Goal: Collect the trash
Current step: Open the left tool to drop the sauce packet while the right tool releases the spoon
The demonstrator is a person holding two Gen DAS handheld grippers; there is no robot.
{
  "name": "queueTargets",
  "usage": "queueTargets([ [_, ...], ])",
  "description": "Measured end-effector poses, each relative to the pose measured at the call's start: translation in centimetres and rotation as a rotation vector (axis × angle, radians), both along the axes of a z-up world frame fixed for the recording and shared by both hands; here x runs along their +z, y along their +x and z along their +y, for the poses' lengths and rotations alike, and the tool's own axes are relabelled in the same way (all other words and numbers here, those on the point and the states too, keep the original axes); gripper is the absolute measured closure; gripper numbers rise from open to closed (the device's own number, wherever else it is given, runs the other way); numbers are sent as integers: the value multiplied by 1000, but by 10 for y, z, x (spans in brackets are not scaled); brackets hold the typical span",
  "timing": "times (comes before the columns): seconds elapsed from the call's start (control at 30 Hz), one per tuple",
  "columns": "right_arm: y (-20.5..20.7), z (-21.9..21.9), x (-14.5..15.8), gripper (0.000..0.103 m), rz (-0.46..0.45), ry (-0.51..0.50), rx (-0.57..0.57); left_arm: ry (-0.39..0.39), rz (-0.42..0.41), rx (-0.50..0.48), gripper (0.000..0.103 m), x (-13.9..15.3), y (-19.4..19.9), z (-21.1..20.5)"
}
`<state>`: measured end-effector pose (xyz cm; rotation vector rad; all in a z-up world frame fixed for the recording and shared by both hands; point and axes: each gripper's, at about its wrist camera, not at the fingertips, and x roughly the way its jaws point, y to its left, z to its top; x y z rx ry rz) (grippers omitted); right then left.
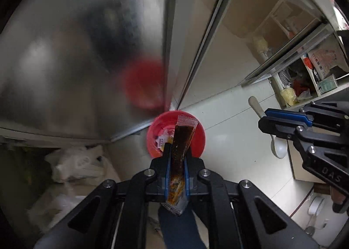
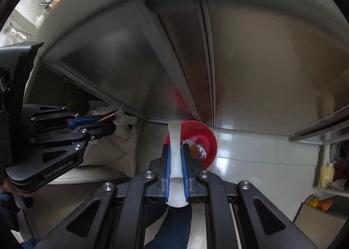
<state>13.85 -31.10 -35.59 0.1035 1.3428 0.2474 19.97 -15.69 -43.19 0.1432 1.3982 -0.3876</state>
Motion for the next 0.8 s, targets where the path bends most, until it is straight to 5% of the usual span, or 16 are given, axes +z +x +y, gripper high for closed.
queueTargets([
  [0.17, -1, 0, -37, 95, 18, -8, -27, 10, -5, -17, 94, -46, 3, -12],
  [0.37, 0, -4, -54, 94, 40, -7, -69, 53, 0, -10, 94, -67, 7, -23],
  [0.6, -2, 1, -59, 95, 48, -7, -69, 42, -33, -12, 50, -66, 5, -19],
  [0.8, 0, -3, -62, 95, 42, 4, -62, 28, -27, 45, 44, -62, 2, -4],
])
